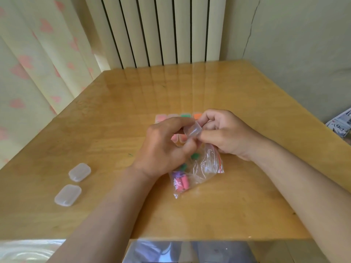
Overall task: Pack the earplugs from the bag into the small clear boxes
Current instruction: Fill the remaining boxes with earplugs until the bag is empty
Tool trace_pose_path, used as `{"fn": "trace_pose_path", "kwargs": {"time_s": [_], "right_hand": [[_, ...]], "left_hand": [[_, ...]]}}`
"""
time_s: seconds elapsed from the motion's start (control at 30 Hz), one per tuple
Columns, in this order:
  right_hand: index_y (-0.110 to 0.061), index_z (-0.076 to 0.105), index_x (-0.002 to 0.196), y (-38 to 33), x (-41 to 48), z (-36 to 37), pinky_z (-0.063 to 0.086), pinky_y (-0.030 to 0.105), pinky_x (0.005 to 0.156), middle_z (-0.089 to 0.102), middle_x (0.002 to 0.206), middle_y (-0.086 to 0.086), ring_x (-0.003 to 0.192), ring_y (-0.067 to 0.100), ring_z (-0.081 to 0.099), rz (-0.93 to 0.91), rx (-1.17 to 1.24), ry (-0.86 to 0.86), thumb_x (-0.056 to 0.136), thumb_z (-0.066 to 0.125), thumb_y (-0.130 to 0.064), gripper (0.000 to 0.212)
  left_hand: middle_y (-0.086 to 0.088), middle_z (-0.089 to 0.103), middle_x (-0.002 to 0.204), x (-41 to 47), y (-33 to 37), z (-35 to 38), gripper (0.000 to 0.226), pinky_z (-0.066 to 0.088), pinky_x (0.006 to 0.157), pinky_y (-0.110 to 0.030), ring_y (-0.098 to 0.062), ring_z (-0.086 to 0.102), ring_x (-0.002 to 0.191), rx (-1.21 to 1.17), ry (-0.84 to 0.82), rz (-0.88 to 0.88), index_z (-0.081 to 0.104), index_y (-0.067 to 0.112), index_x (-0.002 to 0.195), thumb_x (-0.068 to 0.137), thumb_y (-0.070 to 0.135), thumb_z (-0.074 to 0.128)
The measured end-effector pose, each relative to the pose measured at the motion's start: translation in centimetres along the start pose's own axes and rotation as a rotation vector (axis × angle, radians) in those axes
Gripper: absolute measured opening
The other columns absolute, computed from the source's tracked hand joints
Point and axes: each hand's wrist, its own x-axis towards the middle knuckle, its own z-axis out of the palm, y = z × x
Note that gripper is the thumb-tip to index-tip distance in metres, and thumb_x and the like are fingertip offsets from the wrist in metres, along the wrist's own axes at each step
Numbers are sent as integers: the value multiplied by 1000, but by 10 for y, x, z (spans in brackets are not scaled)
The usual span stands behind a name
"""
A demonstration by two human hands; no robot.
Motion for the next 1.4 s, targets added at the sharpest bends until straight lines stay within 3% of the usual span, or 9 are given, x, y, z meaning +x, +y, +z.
{"fn": "trace_pose_path", "kwargs": {"time_s": [0.1,0.33,0.5,0.6,0.73,0.8,0.9,1.17,1.4], "right_hand": [[-1,63,103,0,0,0,35,10,40,74,73,7,46,3,53,25,-11,-8,75,72,-13,31],[-5,68,103,-2,-1,-5,31,24,37,73,89,16,51,22,48,-30,-4,-51,81,64,-2,24],[-8,57,92,1,-3,-22,52,34,57,57,92,11,68,24,65,-199,-6,-47,76,53,25,38],[-13,52,80,7,-1,-23,48,34,64,58,78,5,66,20,59,-232,-172,-61,77,67,18,34],[-15,59,63,7,-2,-20,47,29,49,59,56,-12,47,4,54,-162,-353,-98,84,69,3,30],[-9,67,66,6,-3,-18,51,33,48,66,59,-3,47,1,57,-100,-431,-168,92,64,-6,26],[-13,78,85,8,-3,-16,61,41,73,78,81,5,74,15,74,-54,-432,-254,92,68,-14,12],[-23,75,72,5,-6,-8,35,7,51,58,48,-21,49,-7,53,-36,-465,-236,84,76,-13,15],[-29,74,68,7,-5,-3,38,16,56,62,62,-16,58,0,51,-79,-579,-220,75,82,-16,17]], "left_hand": [[1,76,86,2,4,-1,14,58,70,-28,-11,73,78,-93,126,-160,72,14,102,89,11,68],[-20,71,93,9,7,-10,11,61,58,-50,-39,71,74,-372,273,-415,53,17,101,101,6,54],[-16,68,93,3,9,-9,8,56,50,-32,-25,70,65,-387,275,-549,62,11,95,97,4,60],[-9,67,94,-2,11,-6,6,54,43,-33,-18,67,56,-369,220,-595,63,11,96,96,5,62],[-4,64,93,-4,11,-3,10,48,34,-30,-21,59,44,-316,196,-664,60,15,96,98,6,58],[-6,63,95,-4,11,-2,11,43,33,-26,-21,56,41,-284,189,-671,59,17,95,99,6,56],[-6,63,93,-4,11,-2,12,39,31,-24,-21,53,39,-253,186,-671,58,16,96,99,6,54],[9,63,77,-4,13,-1,9,38,31,-26,-26,54,41,-228,154,-633,58,17,98,100,8,55],[15,66,77,-6,15,-2,19,42,36,-24,-20,54,42,-248,98,-585,64,23,104,99,8,55]]}}
